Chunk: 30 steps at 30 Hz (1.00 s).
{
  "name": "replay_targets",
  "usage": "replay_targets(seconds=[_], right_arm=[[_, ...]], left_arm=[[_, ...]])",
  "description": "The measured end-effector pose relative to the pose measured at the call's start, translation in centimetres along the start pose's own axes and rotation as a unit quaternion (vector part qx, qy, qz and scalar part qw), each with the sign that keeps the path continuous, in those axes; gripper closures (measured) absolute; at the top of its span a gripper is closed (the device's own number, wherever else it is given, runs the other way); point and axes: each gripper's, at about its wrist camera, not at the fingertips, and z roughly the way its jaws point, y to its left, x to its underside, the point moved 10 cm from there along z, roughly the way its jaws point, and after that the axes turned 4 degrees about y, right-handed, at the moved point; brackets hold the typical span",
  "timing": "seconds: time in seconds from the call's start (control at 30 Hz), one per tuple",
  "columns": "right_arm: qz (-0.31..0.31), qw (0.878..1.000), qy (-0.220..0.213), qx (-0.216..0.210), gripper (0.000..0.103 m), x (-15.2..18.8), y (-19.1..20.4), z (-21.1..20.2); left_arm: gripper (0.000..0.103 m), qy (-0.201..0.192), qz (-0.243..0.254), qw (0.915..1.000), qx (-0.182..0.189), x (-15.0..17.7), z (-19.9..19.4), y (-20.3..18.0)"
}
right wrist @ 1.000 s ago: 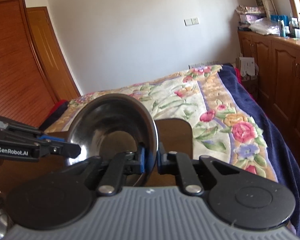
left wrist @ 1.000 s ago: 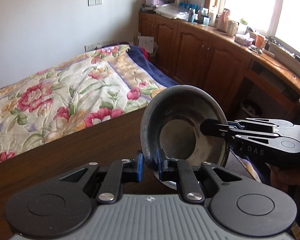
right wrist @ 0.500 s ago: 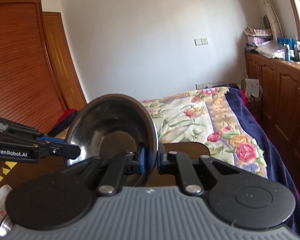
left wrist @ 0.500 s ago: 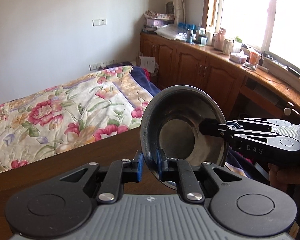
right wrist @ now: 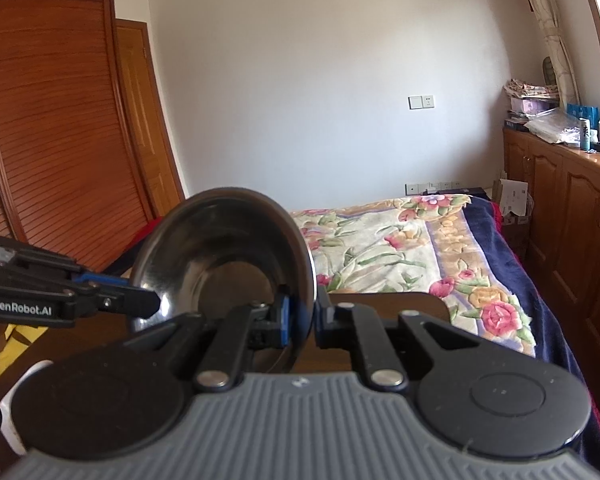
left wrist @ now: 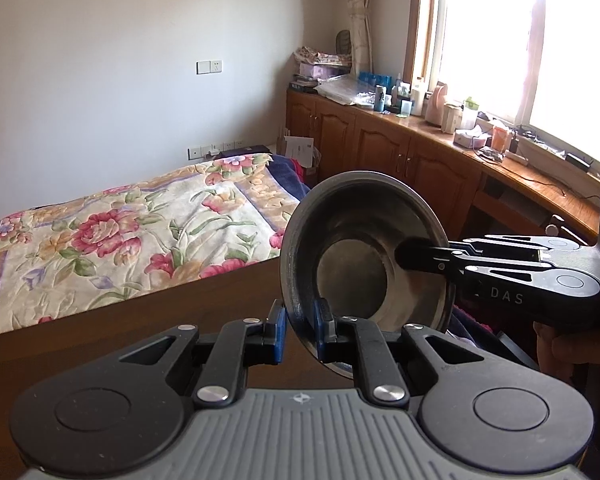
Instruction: Organize plates and bowls
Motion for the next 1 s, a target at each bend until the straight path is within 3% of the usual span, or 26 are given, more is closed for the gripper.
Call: replay_targets(seconds=[0.53, 1.0], right_arm=[[-0.005, 0.999, 0.037, -0.029, 0.089, 4.9, 5.6, -1.3], [-0.011, 0.996, 0.079, -0.042, 0.089, 9.1, 8.6, -1.7]], left_arm=[[0.088, -0.002, -0.045, 0.999, 0.009, 7.4, -4.3, 2.1], [0.088, 0.018, -0.075, 0.9969, 0.012, 13.2, -5.2, 2.7]])
